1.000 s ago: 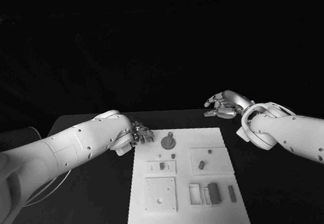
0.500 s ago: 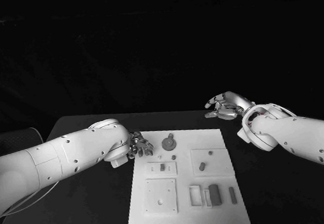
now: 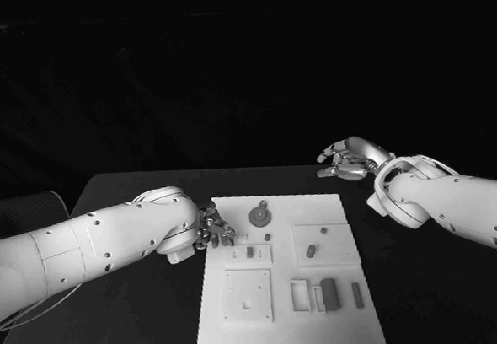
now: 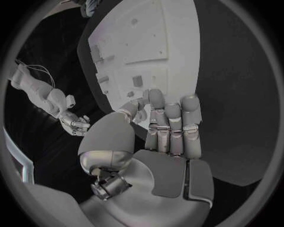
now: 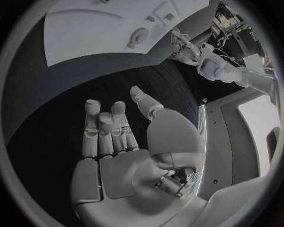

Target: Assemble the parts on the task board

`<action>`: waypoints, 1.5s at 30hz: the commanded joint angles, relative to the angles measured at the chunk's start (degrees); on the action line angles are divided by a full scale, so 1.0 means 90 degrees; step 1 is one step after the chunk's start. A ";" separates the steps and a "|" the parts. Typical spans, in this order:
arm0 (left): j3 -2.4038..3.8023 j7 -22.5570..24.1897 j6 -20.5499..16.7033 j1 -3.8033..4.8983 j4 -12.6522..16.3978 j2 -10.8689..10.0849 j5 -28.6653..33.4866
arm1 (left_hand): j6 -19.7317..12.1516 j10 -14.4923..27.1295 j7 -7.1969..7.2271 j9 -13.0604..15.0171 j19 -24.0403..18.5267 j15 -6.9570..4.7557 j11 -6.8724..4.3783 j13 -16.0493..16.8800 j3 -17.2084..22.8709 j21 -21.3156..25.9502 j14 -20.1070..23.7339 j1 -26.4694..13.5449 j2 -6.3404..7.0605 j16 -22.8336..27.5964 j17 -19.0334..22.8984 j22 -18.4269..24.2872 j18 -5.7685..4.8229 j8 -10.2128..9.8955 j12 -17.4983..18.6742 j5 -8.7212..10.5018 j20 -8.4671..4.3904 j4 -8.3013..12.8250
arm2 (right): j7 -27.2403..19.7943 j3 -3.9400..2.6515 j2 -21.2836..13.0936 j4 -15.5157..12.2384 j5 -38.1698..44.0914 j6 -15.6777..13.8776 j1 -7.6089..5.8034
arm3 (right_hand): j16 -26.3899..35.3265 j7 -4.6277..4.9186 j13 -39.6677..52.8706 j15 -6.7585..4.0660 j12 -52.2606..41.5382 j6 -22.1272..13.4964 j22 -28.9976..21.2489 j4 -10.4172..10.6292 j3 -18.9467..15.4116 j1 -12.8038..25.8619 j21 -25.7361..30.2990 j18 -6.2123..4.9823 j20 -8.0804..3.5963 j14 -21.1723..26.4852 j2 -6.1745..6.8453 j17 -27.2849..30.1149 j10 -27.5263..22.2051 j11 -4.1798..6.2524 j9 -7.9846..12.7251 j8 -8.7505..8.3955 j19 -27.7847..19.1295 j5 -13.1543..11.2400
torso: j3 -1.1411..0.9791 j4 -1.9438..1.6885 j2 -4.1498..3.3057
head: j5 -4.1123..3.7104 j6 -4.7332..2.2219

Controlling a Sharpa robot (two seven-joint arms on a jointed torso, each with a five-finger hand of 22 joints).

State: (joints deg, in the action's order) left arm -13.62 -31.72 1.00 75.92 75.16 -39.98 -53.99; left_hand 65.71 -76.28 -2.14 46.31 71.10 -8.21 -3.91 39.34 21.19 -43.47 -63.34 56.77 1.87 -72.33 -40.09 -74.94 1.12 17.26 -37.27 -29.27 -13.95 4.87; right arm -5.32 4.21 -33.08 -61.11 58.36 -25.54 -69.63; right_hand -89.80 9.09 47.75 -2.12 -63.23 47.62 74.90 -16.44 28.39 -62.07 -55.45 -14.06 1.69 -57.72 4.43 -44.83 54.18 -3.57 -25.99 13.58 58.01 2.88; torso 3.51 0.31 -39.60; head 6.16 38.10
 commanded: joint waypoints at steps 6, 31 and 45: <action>0.0004 -0.0042 0.0071 -0.0008 0.0072 0.0027 -0.0605 | 0.0043 -0.0054 0.0012 0.0008 0.0104 -0.0126 -0.0018 0.0006 0.1270 -0.0039 -0.0090 0.0054 0.0008 -0.0037 -0.0010 -0.0129 0.0338 0.0043 -0.0025 -0.0033 -0.0062 0.1251 | -0.0018 0.0003 -0.0002 -0.0013 0.0035 0.0076 -0.0001 | -0.0004 0.0128 -0.0009 -0.0014 -0.0044 -0.0093 0.0027 -0.0002 -0.0010 0.0057 0.0030 -0.0104 -0.0058 -0.0027 -0.0019 0.0007 -0.0014 -0.0025 0.0010 0.0014 0.0008 0.0008 | -0.0003 0.0000 -0.0003 | 0.0005 0.0043; 0.0003 -0.0046 0.0166 -0.0058 0.0110 0.0132 -0.1027 | 0.0044 -0.0059 0.0013 0.0011 0.0113 -0.0130 -0.0020 0.0005 0.1283 -0.0049 -0.0097 0.0048 0.0007 -0.0039 -0.0007 -0.0127 0.0335 0.0042 -0.0027 -0.0032 -0.0063 0.1244 | 0.0022 0.0004 0.0016 0.0004 0.0044 0.0077 -0.0001 | -0.0004 0.0128 -0.0012 -0.0014 -0.0046 -0.0095 0.0028 -0.0002 -0.0008 0.0064 0.0030 -0.0104 -0.0059 -0.0027 -0.0018 0.0008 -0.0015 -0.0026 0.0014 0.0014 0.0009 0.0008 | 0.0009 0.0003 -0.0004 | 0.0024 0.0096; 0.0003 -0.0027 0.0180 -0.0180 0.0016 0.0222 -0.1031 | 0.0046 -0.0063 0.0015 0.0014 0.0117 -0.0132 -0.0021 0.0005 0.1290 -0.0054 -0.0102 0.0044 0.0007 -0.0041 -0.0005 -0.0126 0.0333 0.0043 -0.0031 -0.0033 -0.0064 0.1241 | 0.0008 0.0004 0.0034 0.0006 0.0044 0.0073 -0.0001 | -0.0006 0.0127 -0.0013 -0.0014 -0.0049 -0.0090 0.0028 -0.0001 -0.0005 0.0067 0.0028 -0.0104 -0.0060 -0.0030 -0.0020 0.0008 -0.0012 -0.0025 0.0016 0.0018 0.0013 0.0008 | 0.0005 0.0006 -0.0005 | 0.0017 0.0125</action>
State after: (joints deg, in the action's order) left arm -13.64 -32.16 1.89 74.36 75.36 -38.14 -62.94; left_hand 65.60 -76.50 -2.03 46.38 71.40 -8.30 -4.09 39.31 21.20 -43.68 -63.39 56.64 1.93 -72.33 -40.07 -74.91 1.11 17.25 -37.27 -29.45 -14.02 4.88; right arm -5.11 4.24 -32.85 -61.05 58.36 -25.46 -69.63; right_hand -89.81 9.09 47.71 -2.12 -63.45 47.61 74.95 -16.44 28.39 -62.07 -55.45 -14.06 1.57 -57.72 4.43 -44.84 54.18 -3.57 -25.91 13.58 58.14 2.88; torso 3.57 0.32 -39.62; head 6.36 39.22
